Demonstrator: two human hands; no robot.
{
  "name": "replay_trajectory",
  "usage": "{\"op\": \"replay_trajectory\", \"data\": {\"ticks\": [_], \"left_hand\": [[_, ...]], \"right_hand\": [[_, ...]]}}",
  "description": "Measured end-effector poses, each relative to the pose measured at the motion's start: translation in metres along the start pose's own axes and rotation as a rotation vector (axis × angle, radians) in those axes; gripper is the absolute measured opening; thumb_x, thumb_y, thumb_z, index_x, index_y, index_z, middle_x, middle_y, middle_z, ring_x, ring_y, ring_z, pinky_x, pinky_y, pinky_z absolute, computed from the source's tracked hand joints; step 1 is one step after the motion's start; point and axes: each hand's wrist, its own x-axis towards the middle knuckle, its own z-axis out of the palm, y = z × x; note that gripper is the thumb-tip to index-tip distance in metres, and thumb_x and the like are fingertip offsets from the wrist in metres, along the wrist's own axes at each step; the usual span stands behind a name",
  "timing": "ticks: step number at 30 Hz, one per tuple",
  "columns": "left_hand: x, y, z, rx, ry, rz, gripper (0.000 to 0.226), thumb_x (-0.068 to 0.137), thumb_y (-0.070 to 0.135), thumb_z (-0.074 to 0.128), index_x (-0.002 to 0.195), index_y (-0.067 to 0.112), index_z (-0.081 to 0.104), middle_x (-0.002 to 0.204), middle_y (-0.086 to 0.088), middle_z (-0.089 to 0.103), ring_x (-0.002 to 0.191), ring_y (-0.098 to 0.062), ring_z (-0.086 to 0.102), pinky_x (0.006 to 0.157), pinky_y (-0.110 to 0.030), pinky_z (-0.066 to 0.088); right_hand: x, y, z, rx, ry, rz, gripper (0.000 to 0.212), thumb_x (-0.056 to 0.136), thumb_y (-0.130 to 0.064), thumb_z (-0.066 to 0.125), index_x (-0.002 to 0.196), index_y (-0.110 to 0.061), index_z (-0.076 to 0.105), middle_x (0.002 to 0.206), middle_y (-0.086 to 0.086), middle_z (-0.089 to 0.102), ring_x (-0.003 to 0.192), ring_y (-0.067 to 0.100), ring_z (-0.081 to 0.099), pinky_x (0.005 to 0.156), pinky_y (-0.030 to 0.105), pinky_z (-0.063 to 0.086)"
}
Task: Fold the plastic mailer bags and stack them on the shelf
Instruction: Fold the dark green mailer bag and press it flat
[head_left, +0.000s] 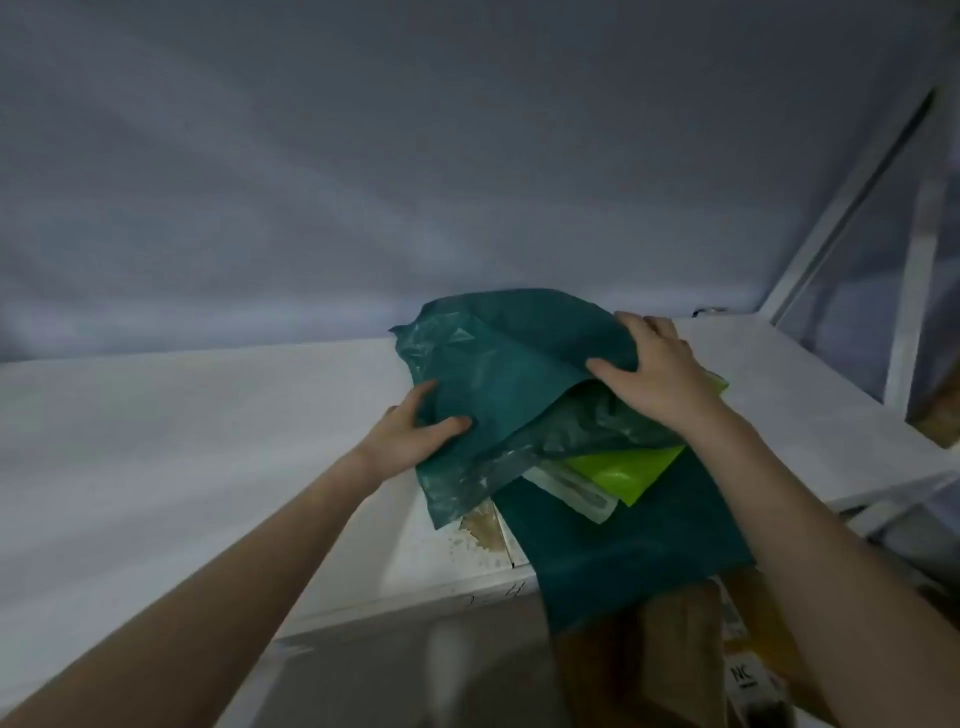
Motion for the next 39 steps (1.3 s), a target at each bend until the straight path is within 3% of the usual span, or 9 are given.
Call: {"op": "replay_trajectory", "data": {"ticks": [5, 9, 13, 18, 22, 25, 33, 36, 39], "left_hand": [[0.012, 0.001, 0.005, -0.273, 0.156, -0.061, 0.064, 0.083, 0.024, 0.069, 0.140, 0.020, 0.040, 0.135, -0.008, 0.049, 0.111, -0.025, 0.056, 0.096, -0.035, 0.048], [0.014, 0.008, -0.001, -0.502, 0.129, -0.065, 0.066, 0.083, 0.000, 0.063, 0.142, 0.019, 0.039, 0.129, -0.009, 0.053, 0.098, -0.023, 0.059, 0.078, -0.032, 0.053], [0.013, 0.021, -0.014, -0.428, 0.059, -0.052, 0.072, 0.082, -0.007, 0.051, 0.146, 0.020, 0.031, 0.125, -0.004, 0.052, 0.087, -0.014, 0.059, 0.061, -0.021, 0.050], [0.011, 0.037, -0.034, -0.418, 0.137, 0.010, 0.071, 0.080, -0.008, 0.048, 0.144, 0.020, 0.035, 0.123, -0.003, 0.052, 0.088, -0.014, 0.059, 0.067, -0.023, 0.052], [0.004, 0.055, -0.054, -0.413, 0.178, 0.070, 0.070, 0.080, -0.009, 0.045, 0.143, 0.020, 0.038, 0.118, -0.004, 0.055, 0.084, -0.012, 0.060, 0.065, -0.019, 0.054], [-0.003, 0.067, -0.075, -0.420, 0.218, 0.129, 0.070, 0.080, -0.010, 0.045, 0.143, 0.019, 0.037, 0.115, -0.003, 0.057, 0.086, -0.012, 0.060, 0.066, -0.016, 0.053], [-0.039, 0.080, -0.141, -0.380, 0.279, 0.187, 0.071, 0.081, -0.007, 0.045, 0.143, 0.026, 0.036, 0.124, -0.003, 0.054, 0.093, -0.015, 0.061, 0.065, -0.021, 0.054], [-0.059, 0.070, -0.165, -0.337, 0.302, 0.172, 0.070, 0.082, -0.007, 0.045, 0.143, 0.027, 0.037, 0.116, -0.002, 0.058, 0.089, -0.015, 0.061, 0.061, -0.019, 0.054], [-0.084, 0.054, -0.190, -0.289, 0.314, 0.129, 0.070, 0.082, -0.005, 0.047, 0.142, 0.030, 0.037, 0.123, -0.005, 0.055, 0.091, -0.018, 0.062, 0.062, -0.021, 0.054]], "right_hand": [[0.010, 0.002, 0.014, 0.003, -0.034, 0.092, 0.069, 0.088, -0.050, 0.053, 0.146, -0.023, 0.027, 0.145, 0.010, 0.033, 0.133, 0.034, 0.029, 0.107, 0.042, 0.031], [0.016, 0.004, 0.020, 0.092, 0.007, 0.155, 0.065, 0.086, -0.042, 0.060, 0.140, -0.014, 0.037, 0.137, 0.010, 0.050, 0.126, 0.030, 0.045, 0.103, 0.037, 0.040], [0.021, 0.000, 0.022, 0.161, 0.017, 0.190, 0.060, 0.085, -0.021, 0.064, 0.138, -0.011, 0.039, 0.136, 0.009, 0.051, 0.122, 0.028, 0.047, 0.095, 0.031, 0.040], [0.028, -0.019, 0.020, 0.079, 0.155, 0.102, 0.044, 0.084, -0.003, 0.054, 0.127, -0.014, 0.054, 0.129, 0.010, 0.051, 0.123, 0.032, 0.034, 0.100, 0.034, 0.032], [0.032, -0.040, 0.011, 0.123, 0.258, -0.004, 0.043, 0.082, 0.005, 0.050, 0.122, -0.008, 0.059, 0.125, 0.012, 0.052, 0.120, 0.031, 0.043, 0.101, 0.033, 0.037], [0.031, -0.061, -0.001, 0.190, 0.289, -0.099, 0.041, 0.084, 0.006, 0.049, 0.123, -0.005, 0.059, 0.123, 0.013, 0.054, 0.116, 0.027, 0.049, 0.094, 0.021, 0.033], [0.021, -0.120, -0.010, 0.248, 0.290, -0.228, 0.039, 0.086, 0.001, 0.052, 0.125, -0.004, 0.057, 0.127, 0.012, 0.053, 0.117, 0.026, 0.050, 0.090, 0.015, 0.031], [0.011, -0.142, -0.002, 0.261, 0.254, -0.271, 0.040, 0.086, -0.003, 0.057, 0.126, -0.004, 0.056, 0.127, 0.011, 0.053, 0.117, 0.026, 0.051, 0.093, 0.019, 0.033], [-0.004, -0.163, 0.009, 0.263, 0.202, -0.289, 0.043, 0.085, -0.009, 0.062, 0.128, -0.005, 0.056, 0.128, 0.009, 0.053, 0.116, 0.024, 0.051, 0.094, 0.021, 0.034]]}}
